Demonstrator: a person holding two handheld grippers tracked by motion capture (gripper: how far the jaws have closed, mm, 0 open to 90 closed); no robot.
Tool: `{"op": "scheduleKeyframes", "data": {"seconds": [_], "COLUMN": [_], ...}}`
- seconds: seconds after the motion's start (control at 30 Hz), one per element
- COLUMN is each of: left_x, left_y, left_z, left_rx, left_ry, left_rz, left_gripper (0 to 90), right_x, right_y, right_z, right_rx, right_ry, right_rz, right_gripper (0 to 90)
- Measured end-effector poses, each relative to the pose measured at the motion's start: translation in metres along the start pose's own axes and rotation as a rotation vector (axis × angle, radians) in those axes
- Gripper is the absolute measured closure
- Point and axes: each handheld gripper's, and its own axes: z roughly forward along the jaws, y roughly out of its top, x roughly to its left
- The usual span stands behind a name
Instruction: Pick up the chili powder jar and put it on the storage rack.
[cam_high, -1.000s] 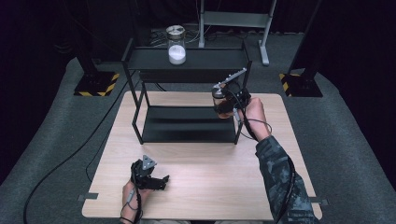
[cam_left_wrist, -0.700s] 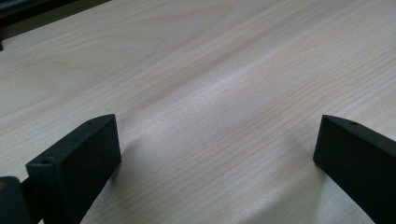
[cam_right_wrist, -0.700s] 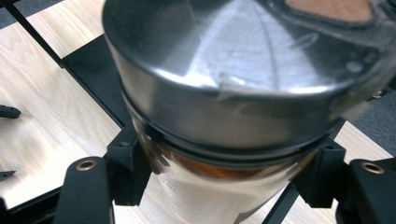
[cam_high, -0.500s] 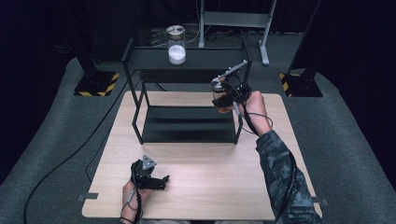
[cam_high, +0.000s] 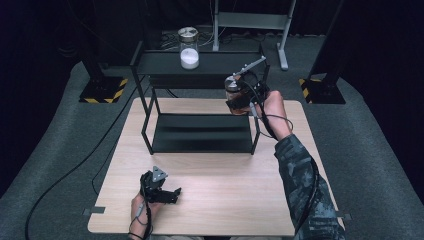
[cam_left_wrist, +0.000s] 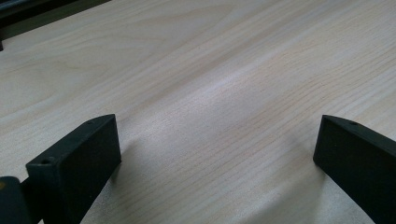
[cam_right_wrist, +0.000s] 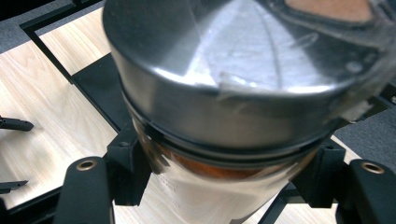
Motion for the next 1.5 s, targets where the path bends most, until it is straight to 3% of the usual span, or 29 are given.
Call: {"op": "scheduleKeyframes", "data": {"seconds": [0.73,1.5], "left_x": [0.0,0.0], "left_y": [0.0,0.0], "left_z": [0.0,0.0], "left_rx": [0.0,0.0], "left_ry": [0.0,0.0], "left_rz": [-0.001,0.0], "left_gripper": [0.0,0.0], "right_x": [-0.007,-0.015], "right_y": [0.016,0.032], "right_z": [-0.023,-0.049], "right_rx": [-0.025,-0.092], "right_ry": [-0.004,-0.03], "right_rz": [0.01,0.043], "right_gripper": [30.9,31.0]}}
